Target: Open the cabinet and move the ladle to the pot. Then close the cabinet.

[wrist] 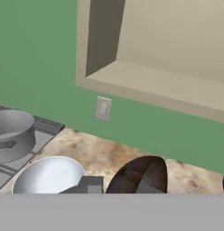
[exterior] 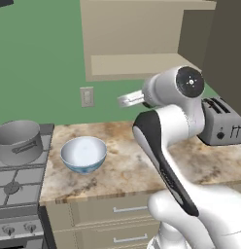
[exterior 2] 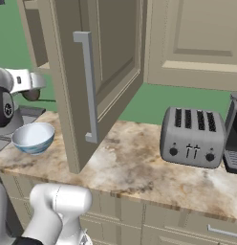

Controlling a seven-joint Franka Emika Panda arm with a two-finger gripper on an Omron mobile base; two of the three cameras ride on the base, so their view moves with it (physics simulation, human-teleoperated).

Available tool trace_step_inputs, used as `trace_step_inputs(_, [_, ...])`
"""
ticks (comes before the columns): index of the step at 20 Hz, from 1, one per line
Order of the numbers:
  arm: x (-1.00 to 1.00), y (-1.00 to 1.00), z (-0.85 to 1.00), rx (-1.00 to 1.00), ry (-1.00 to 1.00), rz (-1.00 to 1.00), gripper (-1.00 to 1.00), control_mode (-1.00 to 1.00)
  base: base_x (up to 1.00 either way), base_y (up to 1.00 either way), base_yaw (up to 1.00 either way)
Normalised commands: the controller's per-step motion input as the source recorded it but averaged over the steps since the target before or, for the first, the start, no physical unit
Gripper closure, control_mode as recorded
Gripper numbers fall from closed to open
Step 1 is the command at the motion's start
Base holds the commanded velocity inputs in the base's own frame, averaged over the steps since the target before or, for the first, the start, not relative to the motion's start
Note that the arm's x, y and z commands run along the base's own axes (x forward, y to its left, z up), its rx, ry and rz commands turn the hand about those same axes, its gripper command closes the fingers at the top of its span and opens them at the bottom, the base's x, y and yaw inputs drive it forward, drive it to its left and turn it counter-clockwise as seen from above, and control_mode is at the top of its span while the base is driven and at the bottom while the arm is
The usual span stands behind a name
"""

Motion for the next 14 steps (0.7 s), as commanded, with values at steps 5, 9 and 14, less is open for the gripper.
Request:
trace_step_inputs(5, [0.00, -0.09, -0.28, -0.14, 0.27, -0.18, 1.00, -1.00, 0.00, 0.00, 0.00])
trace_step_inputs(9, [0.00, -0.25, -0.18, -0.12, 0.35, -0.20, 1.00, -1.00, 0.00, 0.00, 0.00])
trace_step_inputs(14, [0.00, -0.36, -0.46, -0.05, 0.40, -0.16, 1.00, -1.00, 0.00, 0.00, 0.00])
